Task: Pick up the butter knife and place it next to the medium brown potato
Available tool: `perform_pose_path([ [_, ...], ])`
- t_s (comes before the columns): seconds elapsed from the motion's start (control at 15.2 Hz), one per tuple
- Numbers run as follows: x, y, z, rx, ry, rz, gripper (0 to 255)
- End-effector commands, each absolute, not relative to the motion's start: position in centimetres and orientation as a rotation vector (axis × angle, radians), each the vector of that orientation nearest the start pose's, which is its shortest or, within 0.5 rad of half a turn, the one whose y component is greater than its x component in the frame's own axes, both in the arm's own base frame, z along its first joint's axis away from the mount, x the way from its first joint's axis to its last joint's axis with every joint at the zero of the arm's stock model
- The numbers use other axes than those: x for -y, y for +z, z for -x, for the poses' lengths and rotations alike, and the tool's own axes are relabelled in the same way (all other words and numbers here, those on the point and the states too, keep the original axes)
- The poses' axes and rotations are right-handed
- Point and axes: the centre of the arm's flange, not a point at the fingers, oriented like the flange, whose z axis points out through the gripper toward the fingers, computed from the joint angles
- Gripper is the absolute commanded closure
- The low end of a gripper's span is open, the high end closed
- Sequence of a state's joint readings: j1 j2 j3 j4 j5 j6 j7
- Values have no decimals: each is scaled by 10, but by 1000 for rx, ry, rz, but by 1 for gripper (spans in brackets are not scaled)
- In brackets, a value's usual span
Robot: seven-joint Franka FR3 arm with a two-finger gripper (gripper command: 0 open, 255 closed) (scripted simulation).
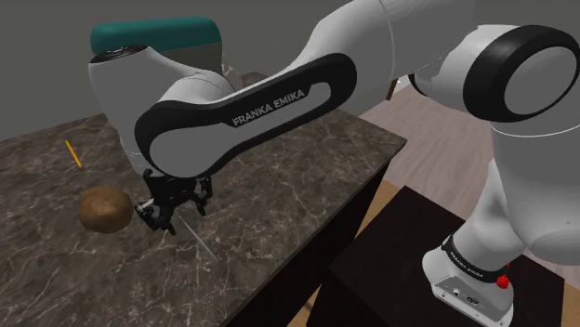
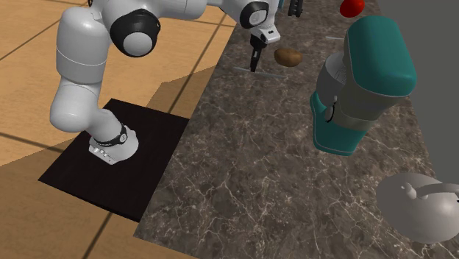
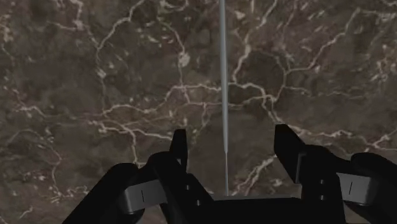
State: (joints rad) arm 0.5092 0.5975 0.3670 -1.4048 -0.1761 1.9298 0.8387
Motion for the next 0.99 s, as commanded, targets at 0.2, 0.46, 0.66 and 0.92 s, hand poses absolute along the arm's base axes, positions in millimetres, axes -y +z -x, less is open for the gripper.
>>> perform_pose_path([
  [0.2, -503, 369, -500, 74, 82, 3138, 0],
  [0.46, -503, 419, -502, 74, 82, 3138, 0],
  [0.66, -503, 419, -502, 74, 82, 3138, 0],
  [0.92, -503, 419, -502, 74, 82, 3138, 0],
])
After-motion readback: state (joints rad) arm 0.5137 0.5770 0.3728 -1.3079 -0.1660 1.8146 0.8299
